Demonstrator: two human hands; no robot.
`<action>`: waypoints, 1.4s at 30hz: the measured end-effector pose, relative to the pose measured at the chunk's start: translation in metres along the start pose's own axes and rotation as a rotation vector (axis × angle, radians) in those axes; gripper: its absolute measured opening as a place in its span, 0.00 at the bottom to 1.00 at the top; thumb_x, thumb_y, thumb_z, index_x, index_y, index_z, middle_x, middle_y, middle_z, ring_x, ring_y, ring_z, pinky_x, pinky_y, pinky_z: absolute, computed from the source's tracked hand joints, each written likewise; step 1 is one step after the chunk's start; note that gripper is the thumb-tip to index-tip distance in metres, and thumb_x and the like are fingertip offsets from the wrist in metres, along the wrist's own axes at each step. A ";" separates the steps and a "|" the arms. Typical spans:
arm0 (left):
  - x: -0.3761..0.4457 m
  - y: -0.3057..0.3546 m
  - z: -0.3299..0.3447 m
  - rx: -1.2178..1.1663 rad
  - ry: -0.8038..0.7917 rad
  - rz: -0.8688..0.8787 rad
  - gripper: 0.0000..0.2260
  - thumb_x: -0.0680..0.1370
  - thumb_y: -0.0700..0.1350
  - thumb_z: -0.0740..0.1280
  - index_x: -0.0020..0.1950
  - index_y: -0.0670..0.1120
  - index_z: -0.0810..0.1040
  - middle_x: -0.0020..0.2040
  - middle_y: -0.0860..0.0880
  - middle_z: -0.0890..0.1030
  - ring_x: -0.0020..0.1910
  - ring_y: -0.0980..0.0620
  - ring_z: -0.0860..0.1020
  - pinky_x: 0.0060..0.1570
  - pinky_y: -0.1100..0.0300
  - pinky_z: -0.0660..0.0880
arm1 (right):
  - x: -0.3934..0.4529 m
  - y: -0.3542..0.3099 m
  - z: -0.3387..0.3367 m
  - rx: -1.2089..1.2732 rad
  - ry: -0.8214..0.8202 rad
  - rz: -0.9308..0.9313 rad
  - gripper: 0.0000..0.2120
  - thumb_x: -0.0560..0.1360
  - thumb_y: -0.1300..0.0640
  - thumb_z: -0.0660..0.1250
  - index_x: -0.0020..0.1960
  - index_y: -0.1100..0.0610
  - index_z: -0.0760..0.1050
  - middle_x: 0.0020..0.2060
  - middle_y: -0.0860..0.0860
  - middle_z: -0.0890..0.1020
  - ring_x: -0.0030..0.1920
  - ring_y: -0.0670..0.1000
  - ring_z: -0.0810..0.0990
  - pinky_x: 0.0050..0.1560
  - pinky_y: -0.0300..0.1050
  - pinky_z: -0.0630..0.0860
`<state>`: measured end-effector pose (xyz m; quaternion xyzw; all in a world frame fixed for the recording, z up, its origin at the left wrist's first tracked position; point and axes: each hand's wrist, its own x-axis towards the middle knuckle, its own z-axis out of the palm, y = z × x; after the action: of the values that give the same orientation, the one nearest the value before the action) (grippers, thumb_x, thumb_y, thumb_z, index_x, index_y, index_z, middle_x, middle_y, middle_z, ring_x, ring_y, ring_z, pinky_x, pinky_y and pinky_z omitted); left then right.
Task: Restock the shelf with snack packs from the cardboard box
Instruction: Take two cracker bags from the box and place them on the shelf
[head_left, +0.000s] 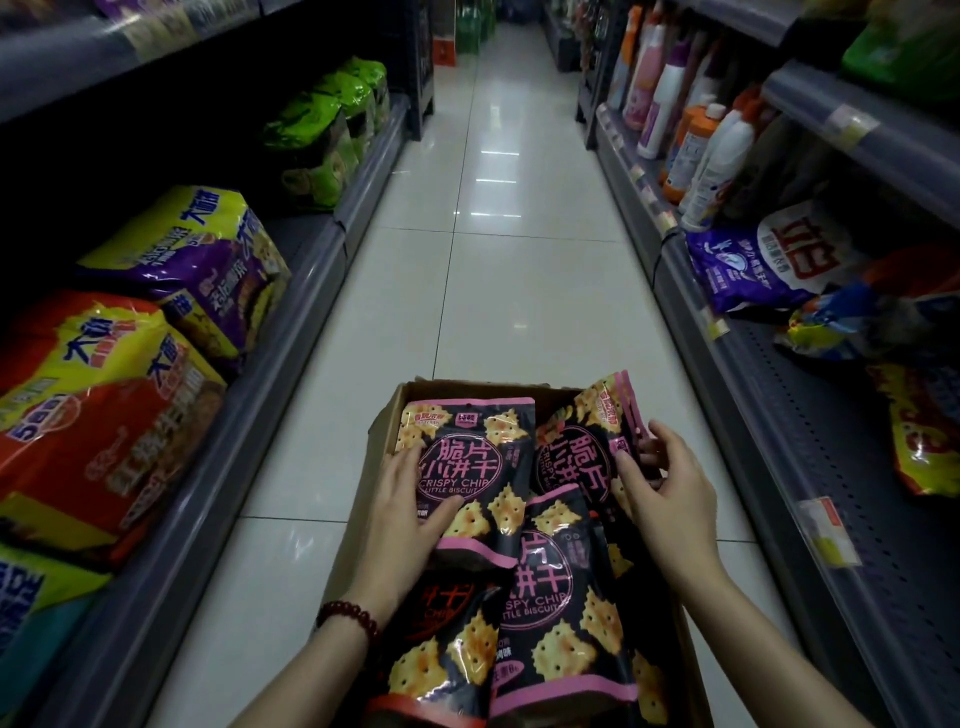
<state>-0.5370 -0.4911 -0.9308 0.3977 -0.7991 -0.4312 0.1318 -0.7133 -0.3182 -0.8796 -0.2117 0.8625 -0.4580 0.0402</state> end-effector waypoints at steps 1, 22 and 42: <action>0.000 0.001 0.001 -0.017 -0.013 -0.024 0.42 0.70 0.63 0.68 0.78 0.56 0.49 0.78 0.55 0.51 0.77 0.51 0.54 0.71 0.42 0.62 | 0.001 0.001 0.000 -0.023 -0.012 0.000 0.23 0.76 0.53 0.67 0.69 0.56 0.69 0.55 0.52 0.78 0.52 0.47 0.75 0.53 0.41 0.72; -0.003 0.020 0.014 -0.090 0.127 -0.078 0.52 0.59 0.59 0.79 0.75 0.64 0.52 0.78 0.49 0.52 0.76 0.45 0.56 0.71 0.40 0.61 | 0.001 -0.009 -0.012 -0.171 -0.249 -0.013 0.22 0.76 0.53 0.66 0.69 0.55 0.71 0.61 0.52 0.77 0.61 0.50 0.74 0.56 0.35 0.64; 0.008 0.020 -0.005 -0.311 -0.089 -0.214 0.55 0.47 0.63 0.81 0.70 0.66 0.60 0.68 0.51 0.67 0.62 0.49 0.74 0.58 0.45 0.77 | -0.019 0.031 0.017 0.577 -0.275 0.179 0.29 0.70 0.53 0.72 0.67 0.35 0.67 0.67 0.45 0.74 0.66 0.47 0.74 0.62 0.52 0.76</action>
<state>-0.5499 -0.4943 -0.9134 0.4359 -0.6808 -0.5782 0.1098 -0.7021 -0.3085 -0.9167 -0.1746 0.6989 -0.6452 0.2546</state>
